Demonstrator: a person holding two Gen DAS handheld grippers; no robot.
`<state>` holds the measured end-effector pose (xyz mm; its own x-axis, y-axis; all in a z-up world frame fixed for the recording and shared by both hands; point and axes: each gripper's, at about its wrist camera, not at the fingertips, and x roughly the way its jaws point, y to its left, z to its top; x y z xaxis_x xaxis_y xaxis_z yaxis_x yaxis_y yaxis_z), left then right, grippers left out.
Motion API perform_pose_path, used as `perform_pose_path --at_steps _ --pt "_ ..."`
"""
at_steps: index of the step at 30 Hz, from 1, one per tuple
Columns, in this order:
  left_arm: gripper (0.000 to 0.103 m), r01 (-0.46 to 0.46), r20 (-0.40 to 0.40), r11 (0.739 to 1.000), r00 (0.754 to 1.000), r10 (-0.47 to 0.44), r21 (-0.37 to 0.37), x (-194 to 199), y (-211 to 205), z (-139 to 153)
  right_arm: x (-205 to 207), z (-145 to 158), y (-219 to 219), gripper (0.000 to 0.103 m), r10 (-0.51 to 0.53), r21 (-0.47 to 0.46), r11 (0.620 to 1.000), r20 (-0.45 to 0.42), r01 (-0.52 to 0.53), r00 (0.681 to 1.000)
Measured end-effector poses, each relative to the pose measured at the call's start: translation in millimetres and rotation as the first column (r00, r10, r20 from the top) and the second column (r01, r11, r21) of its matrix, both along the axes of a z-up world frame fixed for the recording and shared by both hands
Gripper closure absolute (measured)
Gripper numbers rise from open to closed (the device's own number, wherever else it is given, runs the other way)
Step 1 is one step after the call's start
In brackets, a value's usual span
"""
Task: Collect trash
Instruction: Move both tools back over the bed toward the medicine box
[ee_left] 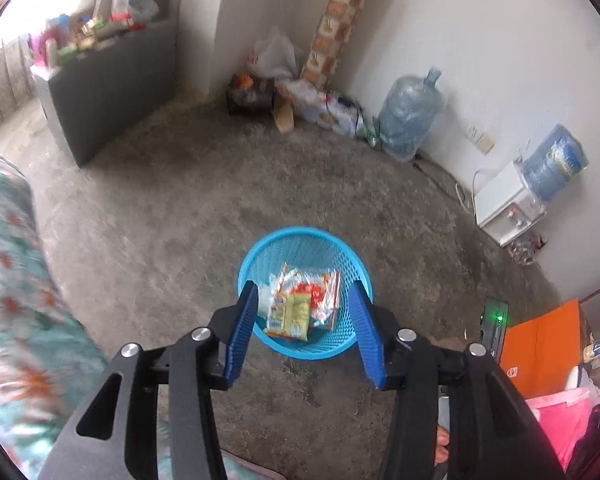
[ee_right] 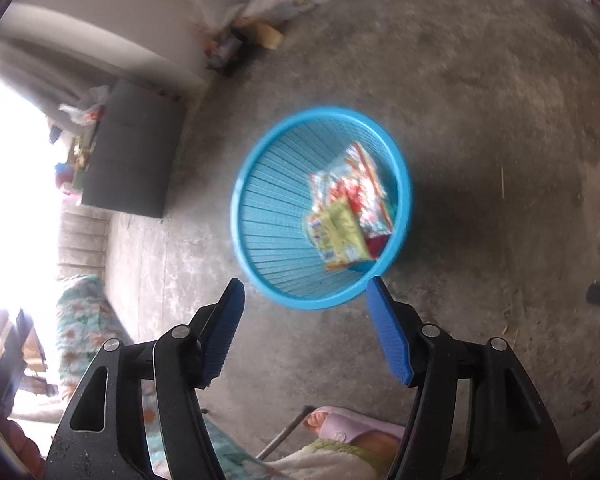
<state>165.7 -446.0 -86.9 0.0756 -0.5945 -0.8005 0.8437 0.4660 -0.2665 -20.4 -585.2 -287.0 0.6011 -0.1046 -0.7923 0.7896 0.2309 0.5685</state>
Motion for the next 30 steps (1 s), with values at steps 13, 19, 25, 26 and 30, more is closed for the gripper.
perform_pose_path --at_steps 13,19,25,26,30 --pt "0.027 -0.142 0.215 0.975 0.960 0.177 -0.169 -21 179 118 51 125 71 0.028 0.334 -0.216 0.929 0.138 -0.300 0.933" --pt "0.023 -0.223 0.272 0.958 0.925 0.267 -0.181 -31 250 133 72 150 116 0.027 0.478 -0.267 0.861 0.136 -0.432 0.868" --pt "0.022 -0.307 0.281 0.931 0.892 0.353 -0.195 -34 310 136 87 165 153 0.027 0.563 -0.281 0.811 0.138 -0.513 0.815" --pt "0.021 -0.318 0.284 0.927 0.887 0.365 -0.199 -35 319 136 89 165 157 0.027 0.572 -0.281 0.805 0.136 -0.522 0.809" --pt "0.020 -0.361 0.304 0.910 0.860 0.409 -0.203 -38 345 136 97 170 177 0.027 0.611 -0.278 0.779 0.138 -0.562 0.779"
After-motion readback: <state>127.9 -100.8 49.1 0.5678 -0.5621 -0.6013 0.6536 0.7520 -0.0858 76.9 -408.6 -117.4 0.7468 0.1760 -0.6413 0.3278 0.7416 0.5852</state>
